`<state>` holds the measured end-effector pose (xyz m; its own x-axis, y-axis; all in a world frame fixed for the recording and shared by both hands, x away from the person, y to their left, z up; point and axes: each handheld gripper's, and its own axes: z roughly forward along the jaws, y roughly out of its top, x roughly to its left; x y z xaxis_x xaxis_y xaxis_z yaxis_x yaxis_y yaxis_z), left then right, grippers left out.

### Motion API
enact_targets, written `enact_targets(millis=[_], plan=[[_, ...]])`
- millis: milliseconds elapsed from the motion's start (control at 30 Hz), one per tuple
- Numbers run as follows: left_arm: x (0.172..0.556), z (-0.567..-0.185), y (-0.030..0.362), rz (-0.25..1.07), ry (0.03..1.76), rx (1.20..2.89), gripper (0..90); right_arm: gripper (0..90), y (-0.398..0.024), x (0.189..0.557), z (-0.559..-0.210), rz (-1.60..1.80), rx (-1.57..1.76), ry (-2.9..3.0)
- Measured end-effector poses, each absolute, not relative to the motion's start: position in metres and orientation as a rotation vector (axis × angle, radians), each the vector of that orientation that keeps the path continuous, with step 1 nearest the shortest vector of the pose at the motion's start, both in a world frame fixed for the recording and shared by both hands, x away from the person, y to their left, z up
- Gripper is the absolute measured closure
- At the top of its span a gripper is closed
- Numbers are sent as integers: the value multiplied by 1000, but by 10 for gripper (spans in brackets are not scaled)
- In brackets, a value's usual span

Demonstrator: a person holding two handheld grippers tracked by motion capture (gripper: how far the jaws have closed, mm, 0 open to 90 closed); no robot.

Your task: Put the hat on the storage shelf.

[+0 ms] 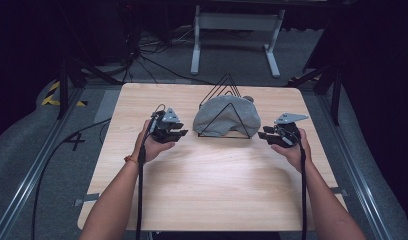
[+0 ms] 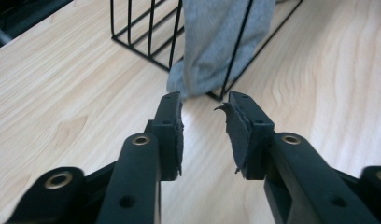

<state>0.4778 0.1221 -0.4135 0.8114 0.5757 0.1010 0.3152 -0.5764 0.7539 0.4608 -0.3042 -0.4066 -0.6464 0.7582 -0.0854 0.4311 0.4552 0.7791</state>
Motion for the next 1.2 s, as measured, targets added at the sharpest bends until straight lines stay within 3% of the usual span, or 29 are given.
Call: enact_targets(millis=[233, 467, 967, 1200], plan=[[451, -414, 144, 476, 653, 2261, 571, 602, -313, 438, -402, 1030, 958, 2298], [422, -423, 159, 477, 635, 2331, 414, 497, -326, 411, -406, 981, 948, 2316], [377, -460, 188, 412, 603, 2430, 297, 406, -372, 350, -435, 884, 996, 2306], [362, -467, 199, 395, 608, 2392, 246, 369, -387, 335, -450, 911, 1044, 2311]])
